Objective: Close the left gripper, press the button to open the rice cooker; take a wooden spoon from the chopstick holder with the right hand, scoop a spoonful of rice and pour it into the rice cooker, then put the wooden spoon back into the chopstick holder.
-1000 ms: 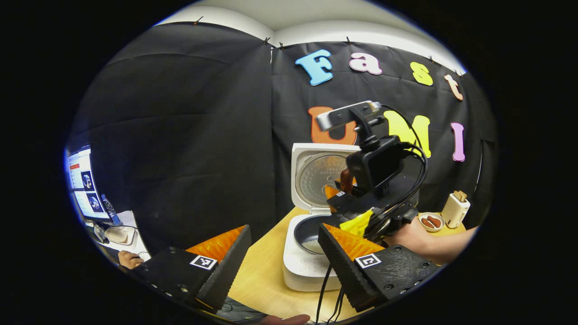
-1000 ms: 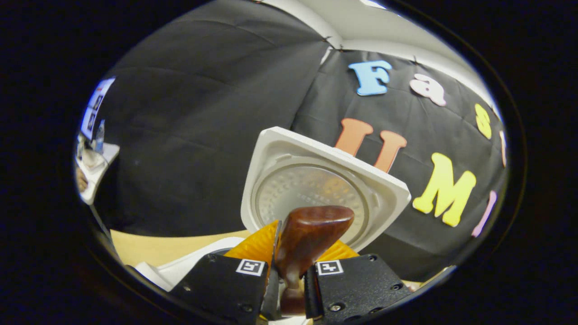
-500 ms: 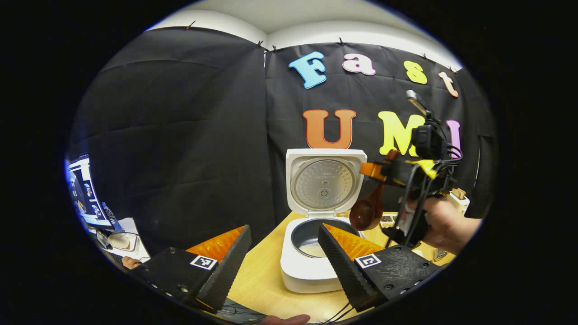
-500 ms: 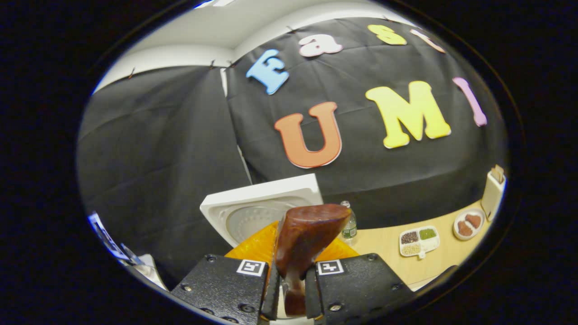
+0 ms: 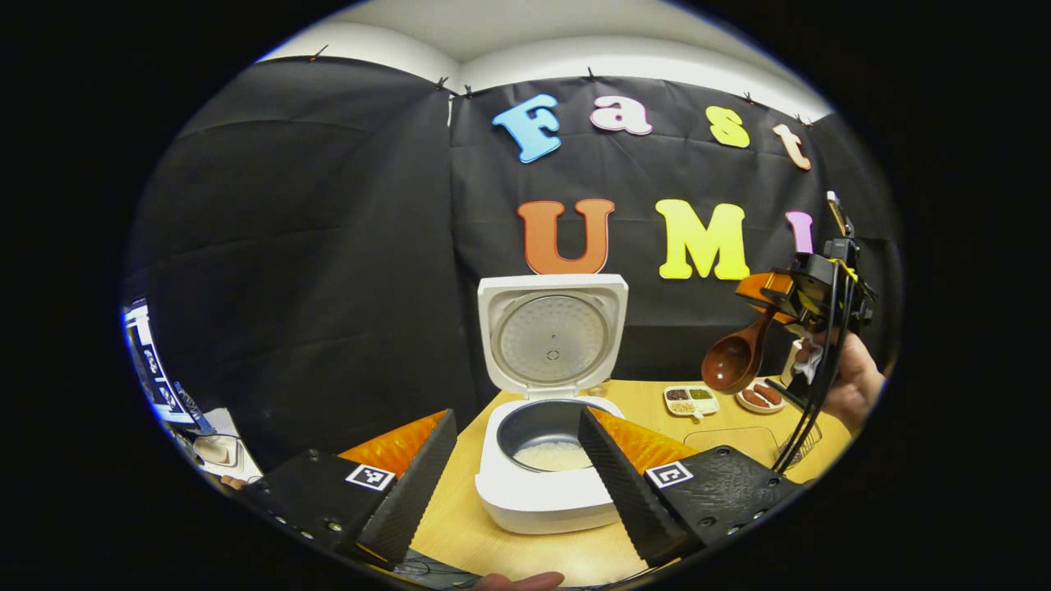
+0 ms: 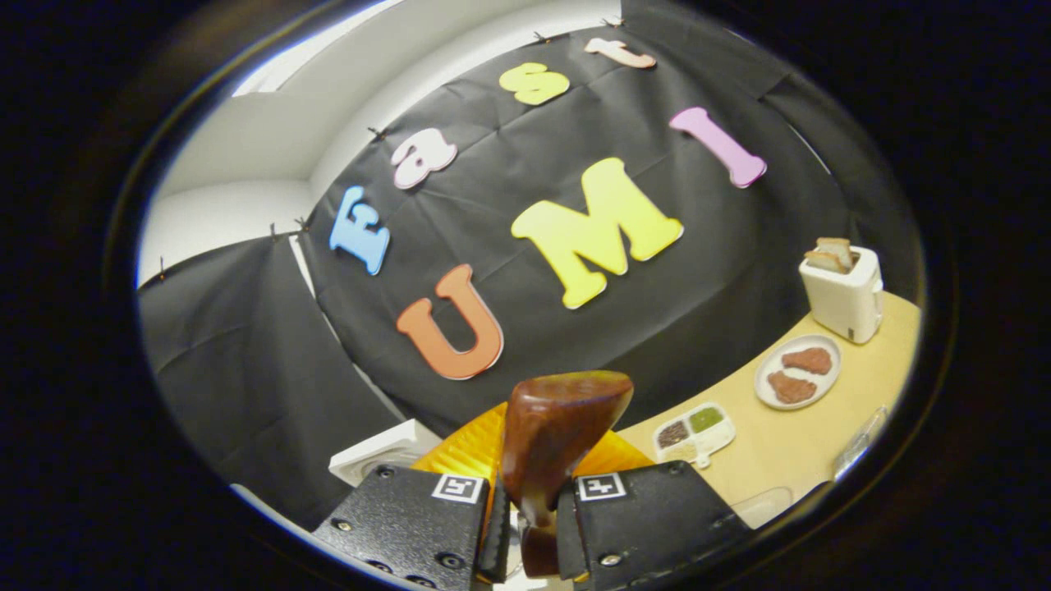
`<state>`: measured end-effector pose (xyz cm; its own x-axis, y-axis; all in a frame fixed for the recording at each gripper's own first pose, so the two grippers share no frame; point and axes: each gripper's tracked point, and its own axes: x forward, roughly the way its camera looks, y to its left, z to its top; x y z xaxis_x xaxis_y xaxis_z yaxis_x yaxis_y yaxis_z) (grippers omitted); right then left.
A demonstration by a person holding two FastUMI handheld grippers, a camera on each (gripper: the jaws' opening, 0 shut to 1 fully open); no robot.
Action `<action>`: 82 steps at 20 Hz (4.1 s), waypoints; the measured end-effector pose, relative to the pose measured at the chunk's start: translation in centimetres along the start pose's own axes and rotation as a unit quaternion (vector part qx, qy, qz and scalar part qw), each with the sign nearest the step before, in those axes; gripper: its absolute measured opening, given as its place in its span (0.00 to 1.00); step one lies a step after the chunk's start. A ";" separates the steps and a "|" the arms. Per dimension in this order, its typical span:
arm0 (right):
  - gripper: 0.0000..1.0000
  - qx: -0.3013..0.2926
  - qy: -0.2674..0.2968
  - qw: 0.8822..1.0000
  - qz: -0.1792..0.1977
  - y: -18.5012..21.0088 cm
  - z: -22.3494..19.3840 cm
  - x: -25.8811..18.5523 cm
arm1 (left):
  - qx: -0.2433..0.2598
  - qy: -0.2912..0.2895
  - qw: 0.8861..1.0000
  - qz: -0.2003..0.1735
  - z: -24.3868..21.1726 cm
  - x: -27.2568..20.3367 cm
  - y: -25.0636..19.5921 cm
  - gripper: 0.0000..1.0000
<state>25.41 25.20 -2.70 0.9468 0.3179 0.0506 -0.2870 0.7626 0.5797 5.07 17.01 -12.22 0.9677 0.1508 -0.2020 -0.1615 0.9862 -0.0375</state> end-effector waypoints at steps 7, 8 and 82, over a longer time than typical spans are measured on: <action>0.28 -0.027 -0.049 0.994 -0.099 -14.5 5.7 -4.7 | 0.003 0.001 0.999 -0.042 0.4 0.3 -4.1 0.95; 0.28 -0.029 -0.054 0.992 -0.114 -16.6 6.1 -5.5 | 0.006 0.001 0.999 -0.043 0.5 0.3 -4.6 0.95; 1.00 -0.324 0.090 0.927 -0.169 -9.4 6.3 -28.2 | -0.043 0.226 0.973 0.009 12.0 27.6 -2.1 0.93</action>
<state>2.33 5.49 -4.46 0.9756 0.0439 -0.2151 -0.0612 0.9954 -0.0742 34.47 19.97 -6.03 0.7839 0.1035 -0.6122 -0.2122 0.9713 -0.1075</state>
